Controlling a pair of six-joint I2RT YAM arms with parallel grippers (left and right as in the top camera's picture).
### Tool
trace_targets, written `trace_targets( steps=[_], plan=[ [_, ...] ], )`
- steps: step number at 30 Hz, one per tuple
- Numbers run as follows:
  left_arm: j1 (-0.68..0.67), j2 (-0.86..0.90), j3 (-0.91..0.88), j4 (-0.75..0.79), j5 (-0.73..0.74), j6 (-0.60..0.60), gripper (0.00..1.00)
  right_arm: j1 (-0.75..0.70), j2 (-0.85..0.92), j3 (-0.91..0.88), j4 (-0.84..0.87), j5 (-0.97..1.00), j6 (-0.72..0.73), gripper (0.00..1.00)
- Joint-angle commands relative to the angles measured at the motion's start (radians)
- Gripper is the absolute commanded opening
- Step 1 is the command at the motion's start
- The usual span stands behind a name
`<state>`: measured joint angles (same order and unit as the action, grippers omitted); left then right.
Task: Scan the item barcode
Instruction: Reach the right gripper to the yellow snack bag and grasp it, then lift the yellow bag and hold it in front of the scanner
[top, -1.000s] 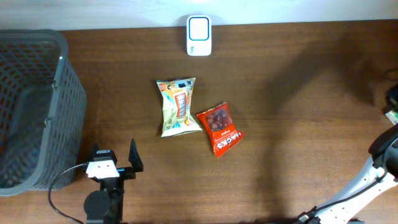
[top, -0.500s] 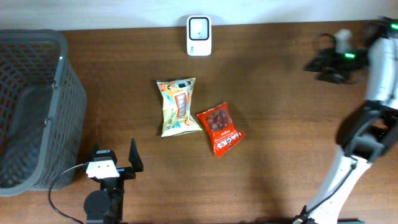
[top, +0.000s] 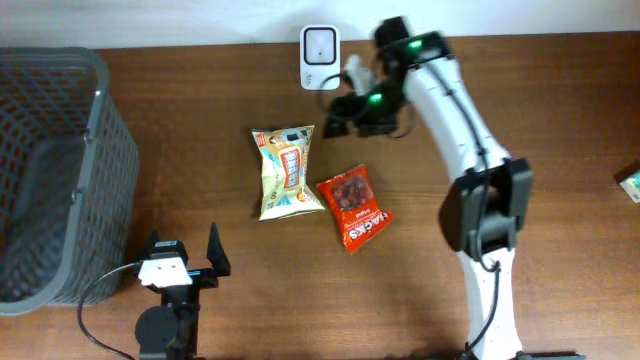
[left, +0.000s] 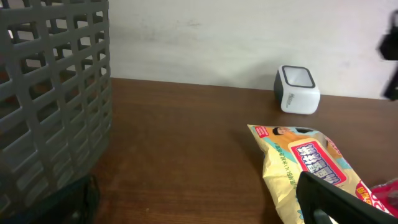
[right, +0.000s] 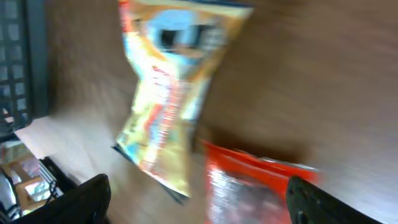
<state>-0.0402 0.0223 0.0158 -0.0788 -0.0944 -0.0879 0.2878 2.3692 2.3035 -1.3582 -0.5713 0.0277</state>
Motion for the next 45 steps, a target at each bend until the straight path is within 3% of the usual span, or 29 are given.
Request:
trace_targets(
  steps=[1, 6, 15, 16, 17, 20, 21, 24, 28, 35, 36, 41, 45],
  plan=[
    [-0.005, -0.004, -0.007, 0.002, 0.000, -0.005, 0.99, 0.134, 0.024, -0.011, 0.020, 0.130, 0.148, 0.89],
    [-0.005, -0.004, -0.007, 0.002, 0.000, -0.005, 0.99, 0.260, 0.063, -0.011, 0.048, 0.391, 0.270, 0.89],
    [-0.005, -0.004, -0.007, 0.002, 0.000, -0.005, 0.99, 0.351, 0.157, -0.013, 0.101, 0.478, 0.356, 0.76],
    [-0.005, -0.004, -0.007, 0.002, 0.000, -0.005, 0.99, 0.353, 0.161, -0.014, 0.103, 0.478, 0.356, 0.68],
    [-0.005, -0.004, -0.007, 0.002, 0.000, -0.005, 0.99, 0.353, 0.164, -0.014, 0.105, 0.478, 0.356, 0.49],
    [-0.005, -0.004, -0.007, 0.002, 0.000, -0.005, 0.99, 0.348, 0.162, -0.013, 0.107, 0.478, 0.355, 0.09],
    [-0.005, -0.004, -0.007, 0.002, 0.000, -0.005, 0.99, 0.339, 0.161, -0.006, 0.102, 0.477, 0.356, 0.04],
    [-0.005, -0.004, -0.007, 0.002, 0.000, -0.005, 0.99, 0.304, 0.154, 0.043, 0.071, 0.417, 0.355, 0.04],
    [-0.005, -0.004, -0.007, 0.002, 0.000, -0.005, 0.99, 0.223, 0.143, 0.157, 0.031, 0.179, 0.346, 0.04],
    [-0.005, -0.004, -0.007, 0.002, 0.000, -0.005, 0.99, 0.025, 0.143, 0.272, 0.024, -0.617, 0.348, 0.04],
    [-0.005, -0.004, -0.007, 0.002, 0.000, -0.005, 0.99, 0.010, 0.143, 0.272, 0.015, -0.655, 0.348, 0.04],
    [-0.005, -0.004, -0.007, 0.002, 0.000, -0.005, 0.99, -0.027, 0.143, 0.272, 0.007, -0.603, 0.347, 0.04],
    [-0.005, -0.004, -0.007, 0.002, 0.000, -0.005, 0.99, -0.014, 0.143, 0.272, 0.007, -0.299, 0.347, 0.04]
  ],
)
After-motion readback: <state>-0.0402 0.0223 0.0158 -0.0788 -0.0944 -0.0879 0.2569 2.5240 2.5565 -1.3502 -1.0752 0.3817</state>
